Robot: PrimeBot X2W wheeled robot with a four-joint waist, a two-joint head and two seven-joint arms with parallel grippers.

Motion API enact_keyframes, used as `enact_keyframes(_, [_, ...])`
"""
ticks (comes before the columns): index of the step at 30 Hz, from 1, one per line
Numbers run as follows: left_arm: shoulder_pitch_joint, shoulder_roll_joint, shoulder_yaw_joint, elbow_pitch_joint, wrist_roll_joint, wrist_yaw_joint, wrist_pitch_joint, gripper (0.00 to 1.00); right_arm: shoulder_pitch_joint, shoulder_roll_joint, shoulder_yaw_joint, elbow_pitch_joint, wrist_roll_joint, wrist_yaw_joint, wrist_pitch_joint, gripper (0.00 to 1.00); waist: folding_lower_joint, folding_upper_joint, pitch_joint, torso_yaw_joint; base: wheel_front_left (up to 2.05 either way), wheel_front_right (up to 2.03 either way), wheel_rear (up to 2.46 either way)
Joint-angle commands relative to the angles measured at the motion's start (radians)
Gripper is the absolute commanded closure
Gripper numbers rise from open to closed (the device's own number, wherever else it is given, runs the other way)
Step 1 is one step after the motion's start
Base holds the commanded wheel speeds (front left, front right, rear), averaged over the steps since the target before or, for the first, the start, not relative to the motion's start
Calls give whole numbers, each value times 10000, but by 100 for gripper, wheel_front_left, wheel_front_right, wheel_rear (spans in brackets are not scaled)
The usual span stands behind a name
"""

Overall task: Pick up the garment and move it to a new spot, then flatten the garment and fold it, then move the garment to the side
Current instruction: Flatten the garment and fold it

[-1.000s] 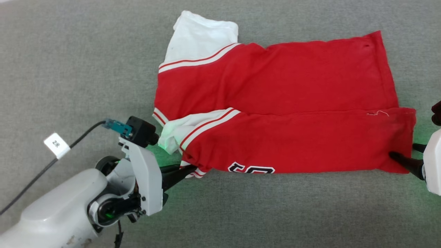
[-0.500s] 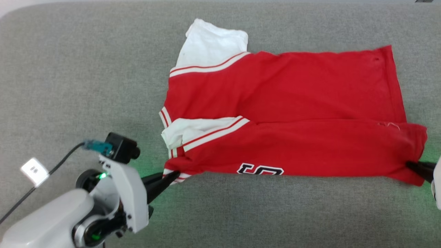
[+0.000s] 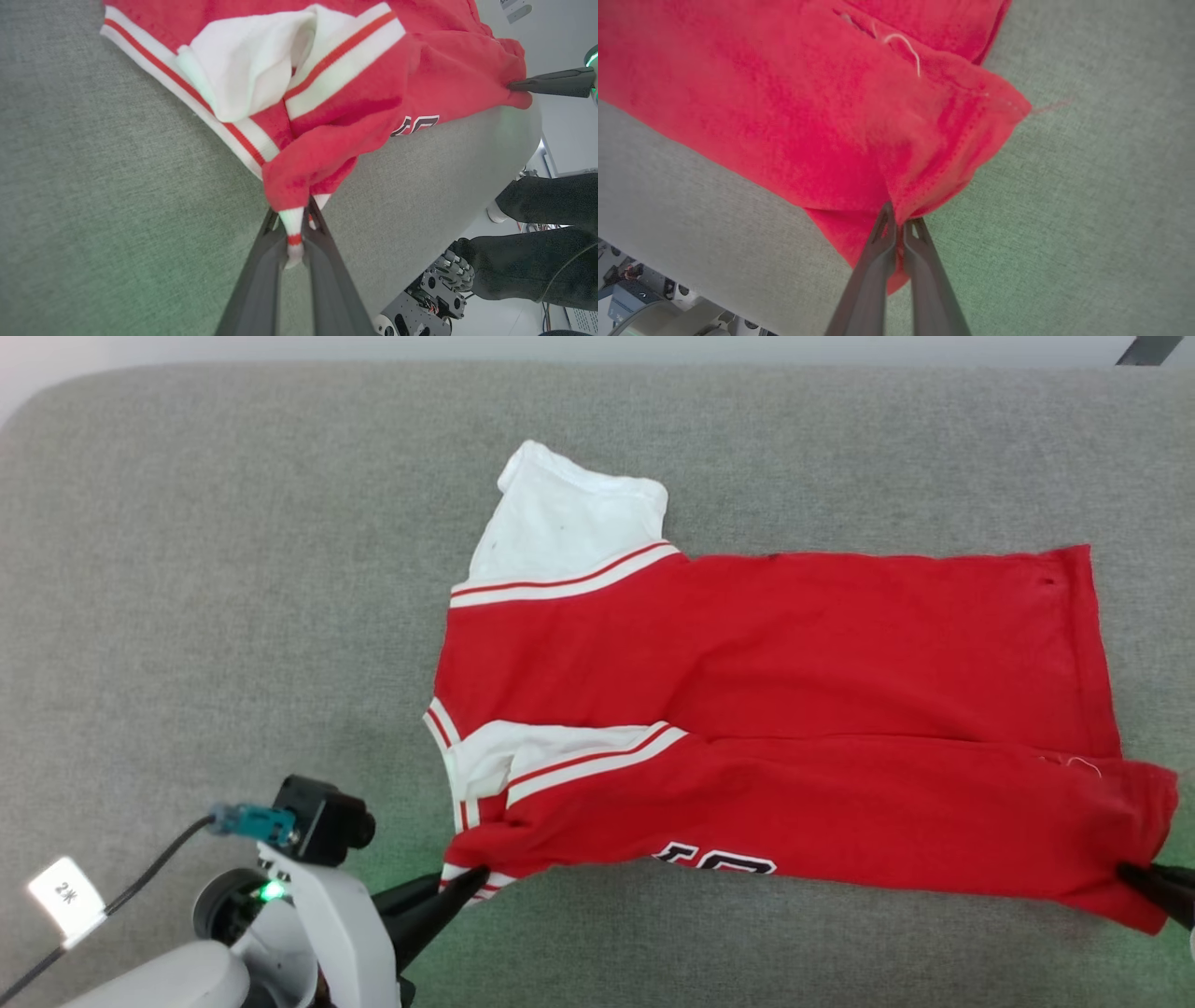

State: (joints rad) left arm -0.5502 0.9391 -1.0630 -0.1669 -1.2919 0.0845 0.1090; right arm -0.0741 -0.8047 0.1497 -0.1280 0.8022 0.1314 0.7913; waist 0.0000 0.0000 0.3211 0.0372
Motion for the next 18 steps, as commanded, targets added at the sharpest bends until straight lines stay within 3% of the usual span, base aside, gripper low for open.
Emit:
enact_keyframes(1, [118,78,22,-55,66,64,-87,100,58,105,-142,-149,-127,-16,-124,80,0,0,-68,-42,0,0,0])
enact_keyframes(2, [144,113,60,-90,141,144,-193,76,25,212,-274,-282,-250,-16,-323,11,0,0,-90,-63,0,0,0])
enact_keyframes(3, [192,144,114,-105,157,216,-315,23,0,413,-492,-243,-331,-17,-483,0,0,0,-117,-84,0,0,0])
enact_keyframes(4, [242,156,165,-129,140,288,-434,0,-30,553,-642,-291,-456,-16,-674,0,0,0,-146,-86,0,0,0])
enact_keyframes(11, [641,481,1273,-183,16,1080,-2475,0,-494,1502,-1092,-586,-1402,-16,-2812,0,0,0,-177,-264,0,0,0])
enact_keyframes(14, [670,218,1841,82,41,1132,-3344,0,-1029,2044,-1036,-377,-1832,-16,-4234,0,0,0,-134,-440,0,0,0])
enact_keyframes(18, [180,-125,2368,1174,730,1289,-3648,0,-1691,2877,-856,70,-2305,-16,-5917,0,0,0,-69,-756,0,0,0])
